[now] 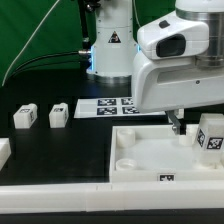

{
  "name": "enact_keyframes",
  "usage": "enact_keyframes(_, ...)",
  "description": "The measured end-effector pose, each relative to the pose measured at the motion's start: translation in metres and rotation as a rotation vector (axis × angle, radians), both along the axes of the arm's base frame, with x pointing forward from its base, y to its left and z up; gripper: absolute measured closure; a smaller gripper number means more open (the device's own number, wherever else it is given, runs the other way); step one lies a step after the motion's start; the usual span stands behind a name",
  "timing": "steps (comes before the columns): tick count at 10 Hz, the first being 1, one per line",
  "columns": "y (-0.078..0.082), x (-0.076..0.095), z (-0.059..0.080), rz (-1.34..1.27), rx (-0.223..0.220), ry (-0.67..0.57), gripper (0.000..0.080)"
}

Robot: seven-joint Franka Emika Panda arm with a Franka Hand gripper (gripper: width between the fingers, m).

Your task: Assemble one leg

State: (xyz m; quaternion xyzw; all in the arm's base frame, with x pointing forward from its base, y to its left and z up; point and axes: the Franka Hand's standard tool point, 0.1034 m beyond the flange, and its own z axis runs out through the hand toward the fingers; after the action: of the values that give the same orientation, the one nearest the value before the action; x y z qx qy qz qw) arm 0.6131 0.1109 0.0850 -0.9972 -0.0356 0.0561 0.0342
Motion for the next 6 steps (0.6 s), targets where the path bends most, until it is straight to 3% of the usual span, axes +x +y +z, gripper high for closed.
enact_keyframes(1,0.000,0.000,0.000,0.000,0.000,0.000,0.0151)
enact_keyframes(3,-0.001,0.000,-0.001,0.005,0.000,0.002,0.0398)
enact_keyframes(4,-0.003,0.000,-0.002,0.032,0.002,0.000,0.0398)
enact_keyframes(5,-0.007,0.001,-0.002,0.093,0.011,-0.001,0.0508)
enact_keyframes(6,-0.013,0.005,-0.002,0.135,0.019,0.000,0.0508)
